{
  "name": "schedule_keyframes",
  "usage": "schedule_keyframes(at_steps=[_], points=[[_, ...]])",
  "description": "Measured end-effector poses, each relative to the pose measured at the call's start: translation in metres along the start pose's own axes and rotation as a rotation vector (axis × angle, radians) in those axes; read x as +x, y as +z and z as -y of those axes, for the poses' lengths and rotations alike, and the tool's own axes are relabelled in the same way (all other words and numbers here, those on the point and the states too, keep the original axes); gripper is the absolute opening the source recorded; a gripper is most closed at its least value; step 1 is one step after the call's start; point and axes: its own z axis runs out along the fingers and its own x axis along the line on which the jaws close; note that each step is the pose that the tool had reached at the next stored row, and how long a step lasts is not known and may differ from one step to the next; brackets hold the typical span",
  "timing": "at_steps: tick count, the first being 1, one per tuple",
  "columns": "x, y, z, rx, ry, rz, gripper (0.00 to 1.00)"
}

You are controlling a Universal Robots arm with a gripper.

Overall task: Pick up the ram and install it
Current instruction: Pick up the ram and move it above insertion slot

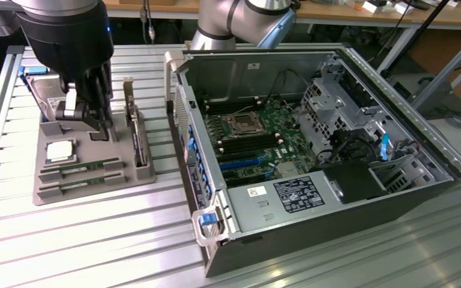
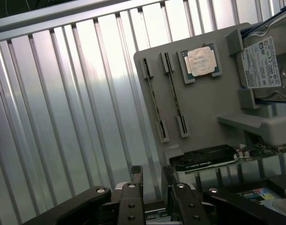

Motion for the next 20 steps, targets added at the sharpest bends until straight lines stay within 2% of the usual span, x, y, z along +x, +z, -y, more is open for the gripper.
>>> schedule_keyframes(at_steps=[20], points=[[0.000,0.0222,-0.0006,-0.0001,0.000,0.0009,0.30]])
